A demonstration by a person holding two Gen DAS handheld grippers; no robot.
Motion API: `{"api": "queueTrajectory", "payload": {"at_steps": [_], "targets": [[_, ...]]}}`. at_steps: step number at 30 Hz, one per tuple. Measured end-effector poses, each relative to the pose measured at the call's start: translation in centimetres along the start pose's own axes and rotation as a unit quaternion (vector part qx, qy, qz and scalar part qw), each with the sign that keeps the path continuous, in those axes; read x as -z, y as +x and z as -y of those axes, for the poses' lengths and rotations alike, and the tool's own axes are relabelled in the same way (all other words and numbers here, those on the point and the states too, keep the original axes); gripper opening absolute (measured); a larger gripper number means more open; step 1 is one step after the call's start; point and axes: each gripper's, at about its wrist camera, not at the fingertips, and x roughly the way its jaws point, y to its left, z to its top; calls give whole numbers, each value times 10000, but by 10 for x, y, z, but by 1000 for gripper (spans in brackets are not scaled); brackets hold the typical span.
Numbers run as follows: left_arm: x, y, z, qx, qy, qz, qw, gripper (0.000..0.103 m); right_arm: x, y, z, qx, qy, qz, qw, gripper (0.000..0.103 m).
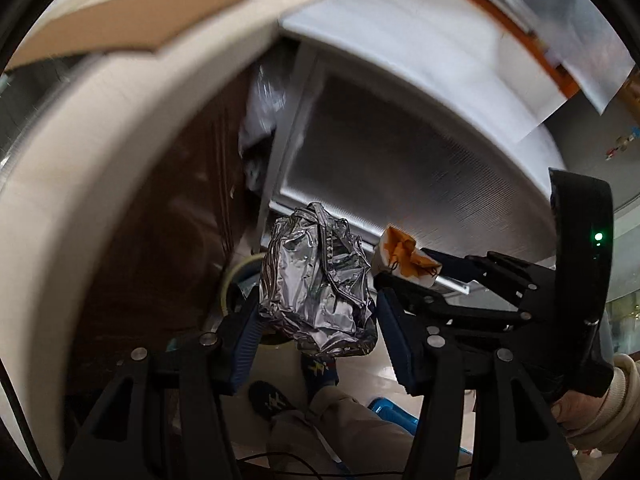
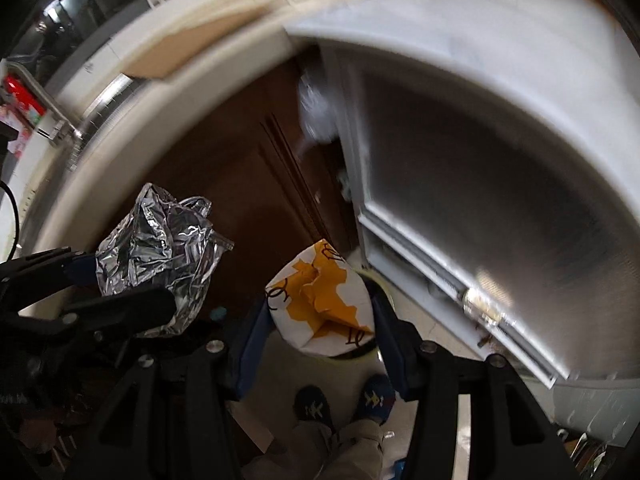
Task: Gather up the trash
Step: 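Carry the foil ball and paper cup down over the trash bin, then open the left tool dropping the foil ball while the right tool drops the cup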
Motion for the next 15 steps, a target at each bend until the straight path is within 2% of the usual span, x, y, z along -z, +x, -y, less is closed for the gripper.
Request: {"api": "queueTrajectory", "payload": {"at_steps": [9, 15], "targets": [[24, 128, -25, -406, -283, -439, 9978, 55, 33, 102, 38, 54, 39, -521, 9986, 52], [35, 193, -60, -399, -504, -672, 9957, 55, 42, 157, 46, -33, -7, -643, 9979, 52]]}}
